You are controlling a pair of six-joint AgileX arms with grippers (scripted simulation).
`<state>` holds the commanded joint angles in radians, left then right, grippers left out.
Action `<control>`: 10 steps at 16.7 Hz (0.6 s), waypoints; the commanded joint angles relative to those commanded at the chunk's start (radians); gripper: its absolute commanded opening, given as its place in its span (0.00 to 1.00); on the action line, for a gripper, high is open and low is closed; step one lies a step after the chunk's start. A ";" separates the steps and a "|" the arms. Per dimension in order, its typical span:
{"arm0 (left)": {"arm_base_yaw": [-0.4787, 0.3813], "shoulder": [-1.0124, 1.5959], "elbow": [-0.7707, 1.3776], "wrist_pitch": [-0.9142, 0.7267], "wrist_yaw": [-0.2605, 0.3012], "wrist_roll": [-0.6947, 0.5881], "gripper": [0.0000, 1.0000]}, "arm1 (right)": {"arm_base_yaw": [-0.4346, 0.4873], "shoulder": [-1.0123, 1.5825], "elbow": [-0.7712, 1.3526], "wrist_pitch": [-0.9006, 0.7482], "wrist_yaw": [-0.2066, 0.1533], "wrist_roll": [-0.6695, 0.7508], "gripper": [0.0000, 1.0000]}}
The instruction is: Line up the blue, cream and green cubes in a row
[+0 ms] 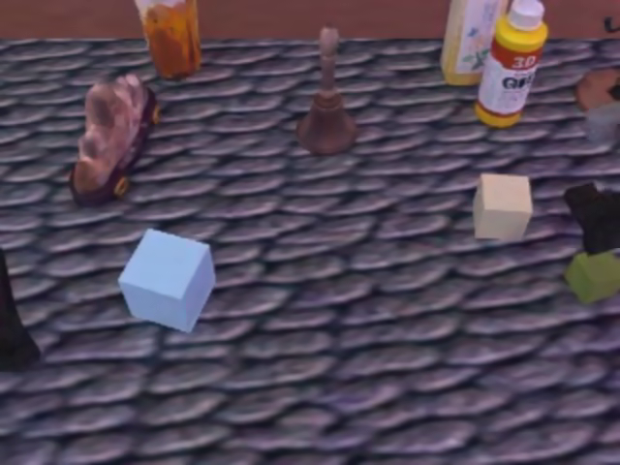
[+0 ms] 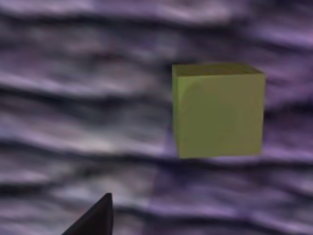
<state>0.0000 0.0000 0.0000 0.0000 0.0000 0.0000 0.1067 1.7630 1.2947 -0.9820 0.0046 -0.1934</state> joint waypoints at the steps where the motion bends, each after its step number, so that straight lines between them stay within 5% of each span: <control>1: 0.000 0.000 0.000 0.000 0.000 0.000 1.00 | 0.003 0.053 0.041 -0.028 -0.001 -0.006 1.00; 10: 0.000 0.000 0.000 0.000 0.000 0.000 1.00 | 0.006 0.167 0.138 -0.089 -0.003 -0.018 1.00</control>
<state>0.0000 0.0000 0.0000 0.0000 0.0000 0.0000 0.1123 1.9302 1.4326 -1.0709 0.0014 -0.2116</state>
